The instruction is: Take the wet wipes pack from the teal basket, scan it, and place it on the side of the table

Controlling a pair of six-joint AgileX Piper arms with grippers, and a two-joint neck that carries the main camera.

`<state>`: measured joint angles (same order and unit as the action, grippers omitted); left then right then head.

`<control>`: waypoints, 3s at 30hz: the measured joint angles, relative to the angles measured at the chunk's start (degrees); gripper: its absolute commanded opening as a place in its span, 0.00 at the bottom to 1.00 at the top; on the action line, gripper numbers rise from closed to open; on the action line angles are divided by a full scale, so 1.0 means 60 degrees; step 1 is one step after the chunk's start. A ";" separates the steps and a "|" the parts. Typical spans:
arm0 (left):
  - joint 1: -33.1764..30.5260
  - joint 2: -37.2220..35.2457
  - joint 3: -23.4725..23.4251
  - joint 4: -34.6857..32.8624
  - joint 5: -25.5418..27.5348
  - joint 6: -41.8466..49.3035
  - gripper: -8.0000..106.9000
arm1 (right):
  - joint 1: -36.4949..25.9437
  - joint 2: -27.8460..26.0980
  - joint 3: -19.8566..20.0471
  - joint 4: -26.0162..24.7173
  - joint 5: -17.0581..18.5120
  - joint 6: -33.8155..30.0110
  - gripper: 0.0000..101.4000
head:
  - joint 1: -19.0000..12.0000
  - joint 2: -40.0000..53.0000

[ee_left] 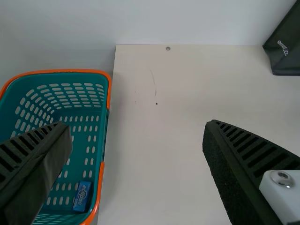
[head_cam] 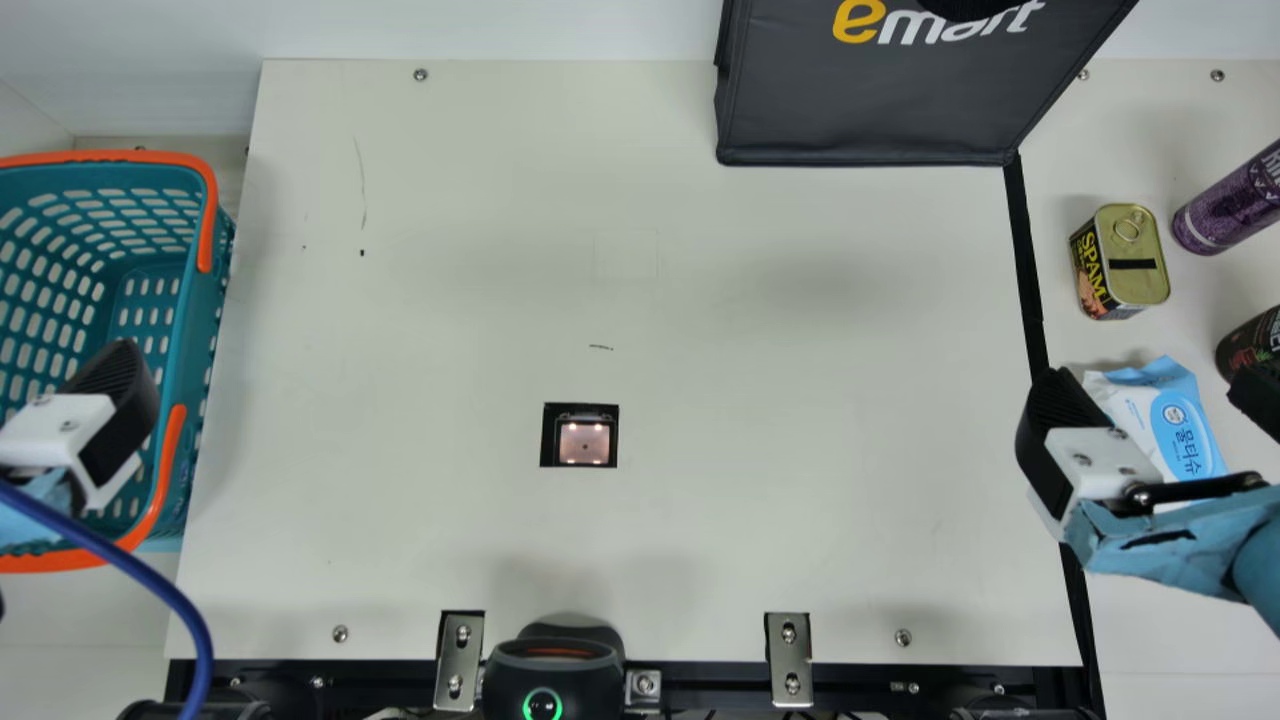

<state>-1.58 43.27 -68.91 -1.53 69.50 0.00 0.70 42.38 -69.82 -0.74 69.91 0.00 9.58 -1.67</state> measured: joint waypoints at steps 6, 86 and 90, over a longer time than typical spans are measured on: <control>0.0000 0.0000 0.0000 0.0000 0.0000 0.0000 0.85 | 0.0000 0.0000 0.0000 0.0000 0.0000 0.0000 0.94 | 0.0000 0.0000; 0.0000 0.0000 0.0000 0.0000 0.0000 0.0000 0.85 | 0.0000 0.0000 0.0000 0.0000 -0.0012 0.0000 0.94 | 0.0000 0.0000; 0.0000 0.0000 0.0000 0.0000 0.0000 0.0000 0.85 | 0.0000 0.0000 0.0000 0.0000 -0.0012 0.0000 0.94 | 0.0000 -0.0015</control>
<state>-1.58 43.27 -68.91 -1.53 69.50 0.00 0.70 42.38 -69.82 -0.74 69.84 0.00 9.58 -1.76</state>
